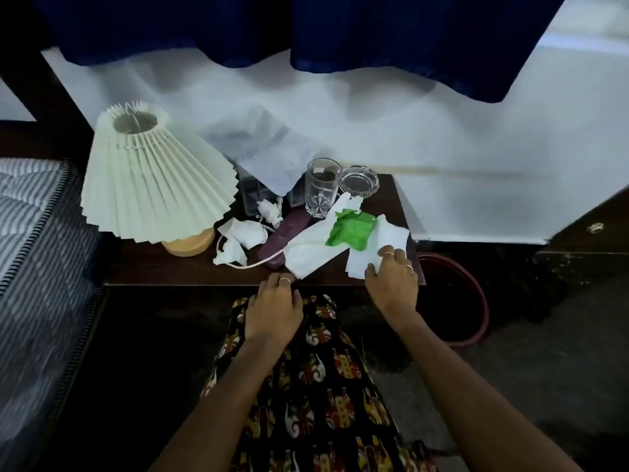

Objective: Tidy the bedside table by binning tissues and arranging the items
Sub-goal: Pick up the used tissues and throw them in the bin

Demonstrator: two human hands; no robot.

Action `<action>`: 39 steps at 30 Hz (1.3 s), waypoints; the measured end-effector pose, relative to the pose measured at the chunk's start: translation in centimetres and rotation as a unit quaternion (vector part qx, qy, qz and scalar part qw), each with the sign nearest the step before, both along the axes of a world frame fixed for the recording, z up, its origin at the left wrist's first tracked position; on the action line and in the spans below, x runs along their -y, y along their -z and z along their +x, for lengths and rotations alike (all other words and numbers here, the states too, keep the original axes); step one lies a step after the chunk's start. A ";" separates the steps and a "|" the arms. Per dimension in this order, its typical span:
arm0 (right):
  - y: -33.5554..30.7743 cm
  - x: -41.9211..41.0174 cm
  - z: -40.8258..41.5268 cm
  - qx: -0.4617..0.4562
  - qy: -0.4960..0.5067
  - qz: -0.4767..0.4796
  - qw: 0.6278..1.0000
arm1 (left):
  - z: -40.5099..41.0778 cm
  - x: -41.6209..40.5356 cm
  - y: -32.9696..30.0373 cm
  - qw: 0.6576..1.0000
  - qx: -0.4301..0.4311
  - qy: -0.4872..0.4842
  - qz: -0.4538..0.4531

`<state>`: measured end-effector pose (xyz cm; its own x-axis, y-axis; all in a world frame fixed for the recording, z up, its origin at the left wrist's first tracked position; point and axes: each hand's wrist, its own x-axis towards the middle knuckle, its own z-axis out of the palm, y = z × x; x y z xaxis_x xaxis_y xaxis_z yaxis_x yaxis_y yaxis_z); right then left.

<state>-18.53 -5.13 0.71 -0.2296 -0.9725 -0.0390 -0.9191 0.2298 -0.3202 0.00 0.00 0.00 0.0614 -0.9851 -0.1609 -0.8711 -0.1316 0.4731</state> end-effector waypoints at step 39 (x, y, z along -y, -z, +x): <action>-15.2 10.1 -0.2 -0.058 -0.252 -0.327 0.909 | 1.2 2.1 1.4 0.998 0.002 -0.037 -0.060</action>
<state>-18.68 -15.24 15.93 0.2851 -0.7624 0.5809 -0.8915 -0.4335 -0.1314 1.19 -2.11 -1.37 0.1350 -0.9900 -0.0420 -0.8628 -0.1382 0.4862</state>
